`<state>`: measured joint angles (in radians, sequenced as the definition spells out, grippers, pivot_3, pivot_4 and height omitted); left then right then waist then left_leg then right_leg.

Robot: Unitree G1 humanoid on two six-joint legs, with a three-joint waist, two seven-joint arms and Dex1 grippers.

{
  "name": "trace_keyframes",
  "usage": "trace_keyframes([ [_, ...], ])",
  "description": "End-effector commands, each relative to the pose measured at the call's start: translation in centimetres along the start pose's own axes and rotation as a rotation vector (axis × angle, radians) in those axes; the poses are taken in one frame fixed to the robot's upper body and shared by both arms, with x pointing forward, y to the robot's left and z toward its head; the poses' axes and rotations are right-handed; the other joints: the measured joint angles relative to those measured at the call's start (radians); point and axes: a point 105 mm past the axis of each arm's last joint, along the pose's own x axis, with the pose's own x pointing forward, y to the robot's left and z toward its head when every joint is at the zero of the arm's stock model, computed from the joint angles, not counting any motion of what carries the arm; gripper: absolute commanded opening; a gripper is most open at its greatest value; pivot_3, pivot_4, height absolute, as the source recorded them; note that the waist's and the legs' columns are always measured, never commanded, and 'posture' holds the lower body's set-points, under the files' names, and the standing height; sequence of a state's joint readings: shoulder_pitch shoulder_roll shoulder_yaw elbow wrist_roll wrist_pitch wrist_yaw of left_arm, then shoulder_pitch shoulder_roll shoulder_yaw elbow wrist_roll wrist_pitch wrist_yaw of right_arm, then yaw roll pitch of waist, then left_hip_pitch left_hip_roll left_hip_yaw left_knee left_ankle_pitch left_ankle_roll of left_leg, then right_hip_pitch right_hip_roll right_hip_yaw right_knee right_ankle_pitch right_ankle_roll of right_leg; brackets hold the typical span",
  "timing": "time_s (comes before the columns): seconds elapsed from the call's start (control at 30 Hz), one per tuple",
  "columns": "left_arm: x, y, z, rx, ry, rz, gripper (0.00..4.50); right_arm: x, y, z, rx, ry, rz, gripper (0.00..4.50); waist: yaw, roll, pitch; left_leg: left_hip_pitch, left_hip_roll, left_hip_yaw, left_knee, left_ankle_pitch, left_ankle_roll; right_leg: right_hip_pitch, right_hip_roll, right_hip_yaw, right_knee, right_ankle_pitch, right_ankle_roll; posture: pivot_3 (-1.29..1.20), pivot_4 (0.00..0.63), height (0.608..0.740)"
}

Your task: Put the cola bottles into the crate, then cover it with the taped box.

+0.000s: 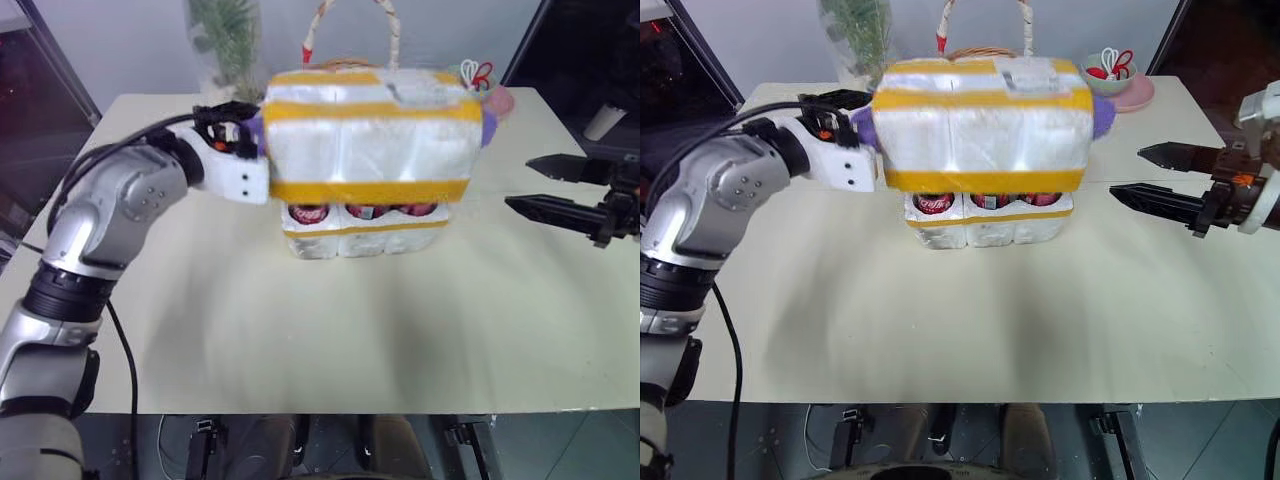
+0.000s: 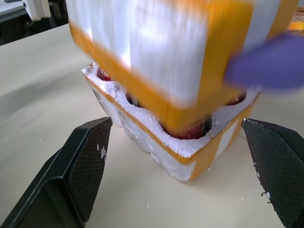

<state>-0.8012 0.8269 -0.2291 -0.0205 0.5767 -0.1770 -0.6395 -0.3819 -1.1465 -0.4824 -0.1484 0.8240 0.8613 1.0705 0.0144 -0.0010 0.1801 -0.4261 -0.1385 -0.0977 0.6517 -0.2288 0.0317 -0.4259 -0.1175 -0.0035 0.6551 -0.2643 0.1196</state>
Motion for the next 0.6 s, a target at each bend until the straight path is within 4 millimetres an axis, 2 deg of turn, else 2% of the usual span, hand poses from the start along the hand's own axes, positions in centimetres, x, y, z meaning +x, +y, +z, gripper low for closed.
trace_keyframes([
  [0.03, -0.8, 1.2, -0.7, 0.038, 0.025, 0.037, 4.43, -0.2, 0.3, 0.8, -0.031, -0.034, -0.002, 4.5, -0.001, 0.0, 0.0, 0.0, 0.0, 0.0, 0.0, 0.0, 0.0, 0.0, 0.0, 0.0, 0.0, 0.0, 0.0, 0.0, 0.15, 0.74],
  [0.13, -1.2, 0.9, -1.3, 0.01, 0.032, 0.029, 4.43, -0.3, 0.1, 0.7, -0.027, -0.033, -0.006, 4.5, -0.001, 0.0, 0.0, 0.0, 0.0, 0.0, 0.0, 0.0, 0.0, 0.0, 0.0, 0.0, 0.0, 0.0, 0.0, 0.0, 0.15, 0.74],
  [0.27, -2.5, 0.6, -3.3, -0.185, 0.051, 0.012, 4.43, -0.4, 0.0, 0.5, -0.024, -0.025, -0.01, 4.5, -0.003, 0.0, 0.0, 0.0, 0.0, 0.0, 0.0, 0.0, 0.0, 0.0, 0.0, 0.0, 0.0, 0.0, 0.0, 0.0, 0.15, 0.74],
  [0.43, -6.1, -1.2, -9.5, -0.455, 0.151, -0.032, 4.43, -1.0, -0.2, -0.5, -0.02, 0.013, -0.018, 4.5, -0.004, 0.0, 0.0, 0.0, 0.001, 0.0, -0.001, 0.0, 0.0, -0.001, 0.001, 0.0, 0.0, 0.0, 0.0, 0.0, 0.15, 0.74],
  [0.5, -7.1, -1.9, -10.6, -0.544, 0.138, -0.071, 4.43, -1.1, -0.4, -0.8, -0.02, 0.018, -0.022, 4.5, -0.005, 0.0, 0.0, 0.0, 0.001, 0.0, 0.0, 0.0, 0.001, -0.001, 0.001, 0.0, 0.0, 0.0, 0.0, 0.0, 0.15, 0.74],
  [0.57, -8.1, -3.1, -10.6, -0.75, 0.073, -0.159, 4.43, -1.2, -0.6, -0.9, -0.018, 0.021, -0.026, 4.5, -0.002, 0.0, 0.0, 0.0, 0.0, 0.0, 0.0, -0.001, 0.002, -0.001, 0.0, 0.0, 0.0, 0.0, 0.0, 0.0, 0.15, 0.74],
  [0.6, -8.6, -3.4, -10.1, -0.927, 0.017, -0.219, 4.43, -1.2, -0.7, -1.0, -0.017, 0.025, -0.026, 4.5, 0.001, 0.0, 0.0, 0.0, 0.0, 0.0, 0.0, -0.001, 0.003, 0.0, 0.0, 0.0, 0.0, 0.0, 0.0, 0.0, 0.15, 0.74],
])
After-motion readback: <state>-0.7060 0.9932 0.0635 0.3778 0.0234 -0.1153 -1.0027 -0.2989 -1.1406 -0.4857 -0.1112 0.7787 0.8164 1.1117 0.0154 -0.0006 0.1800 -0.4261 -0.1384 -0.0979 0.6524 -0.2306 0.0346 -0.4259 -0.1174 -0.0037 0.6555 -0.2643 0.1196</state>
